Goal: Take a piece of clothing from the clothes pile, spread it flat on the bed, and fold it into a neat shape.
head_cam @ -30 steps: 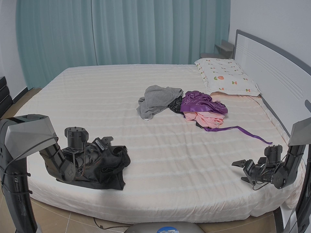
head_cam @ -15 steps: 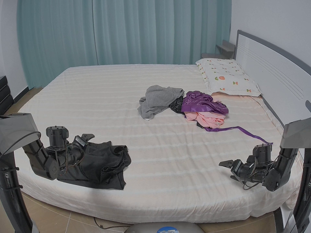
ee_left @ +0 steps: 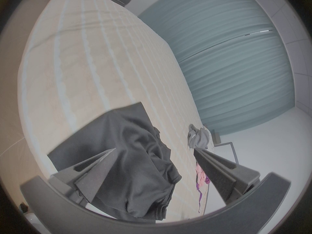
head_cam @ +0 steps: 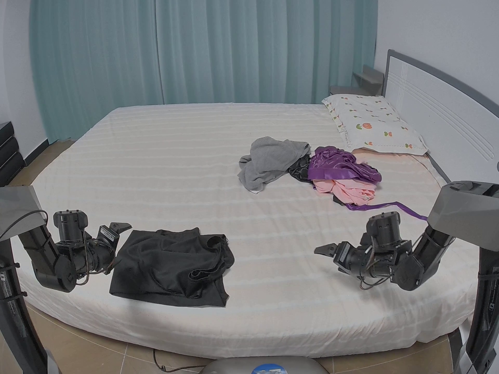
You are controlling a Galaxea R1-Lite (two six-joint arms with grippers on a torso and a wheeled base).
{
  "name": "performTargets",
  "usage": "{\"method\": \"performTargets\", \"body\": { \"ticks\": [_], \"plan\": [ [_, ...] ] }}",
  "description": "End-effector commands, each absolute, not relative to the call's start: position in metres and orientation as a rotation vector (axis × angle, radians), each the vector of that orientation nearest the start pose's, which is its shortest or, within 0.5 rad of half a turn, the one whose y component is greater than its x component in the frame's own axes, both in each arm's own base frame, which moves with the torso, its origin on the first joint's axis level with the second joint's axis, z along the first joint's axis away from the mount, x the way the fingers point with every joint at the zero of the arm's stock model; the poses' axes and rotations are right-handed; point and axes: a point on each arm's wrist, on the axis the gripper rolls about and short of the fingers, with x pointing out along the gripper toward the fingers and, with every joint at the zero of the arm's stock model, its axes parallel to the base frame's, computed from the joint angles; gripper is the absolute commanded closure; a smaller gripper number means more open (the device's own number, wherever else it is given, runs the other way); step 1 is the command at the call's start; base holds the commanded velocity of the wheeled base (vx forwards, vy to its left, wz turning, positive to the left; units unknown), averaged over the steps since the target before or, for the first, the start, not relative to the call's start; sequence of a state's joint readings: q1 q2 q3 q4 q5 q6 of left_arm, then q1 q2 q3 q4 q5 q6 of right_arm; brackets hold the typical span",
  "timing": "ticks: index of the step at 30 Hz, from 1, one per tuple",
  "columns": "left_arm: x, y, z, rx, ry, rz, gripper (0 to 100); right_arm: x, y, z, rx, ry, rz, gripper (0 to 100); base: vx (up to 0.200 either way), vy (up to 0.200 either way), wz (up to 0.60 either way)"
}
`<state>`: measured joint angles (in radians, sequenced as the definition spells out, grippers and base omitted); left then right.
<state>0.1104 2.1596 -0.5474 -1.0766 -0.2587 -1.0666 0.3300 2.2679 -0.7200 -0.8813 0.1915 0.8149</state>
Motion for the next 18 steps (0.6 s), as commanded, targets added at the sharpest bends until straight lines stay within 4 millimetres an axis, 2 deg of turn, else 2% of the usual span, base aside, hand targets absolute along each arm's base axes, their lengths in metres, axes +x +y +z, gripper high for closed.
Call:
{"method": "performTargets", "body": {
  "ticks": [1, 7, 9, 18],
  "plan": [
    [0.317, 0.049, 0.018, -1.180, 0.546, 0.173, 0, 0.350, 0.184, 0.016, 0.662, 0.811, 0.315, 0, 0.000, 0.200, 0.00],
    [0.320, 0.046, 0.013, -1.174, 0.556, 0.164, 0, 0.341, 0.185, 0.011, 0.644, 0.839, 0.307, 0, 0.000, 0.200, 0.00],
    [0.320, 0.039, 0.012, -1.163, 0.571, 0.149, 0, 0.337, 0.183, 0.008, 0.634, 0.853, 0.301, 0, 0.000, 0.200, 0.00],
    [0.319, 0.037, 0.009, -1.158, 0.585, 0.153, 0, 0.333, 0.182, 0.005, 0.600, 0.863, 0.312, 0, 0.000, 0.200, 0.00]
  ]
}}
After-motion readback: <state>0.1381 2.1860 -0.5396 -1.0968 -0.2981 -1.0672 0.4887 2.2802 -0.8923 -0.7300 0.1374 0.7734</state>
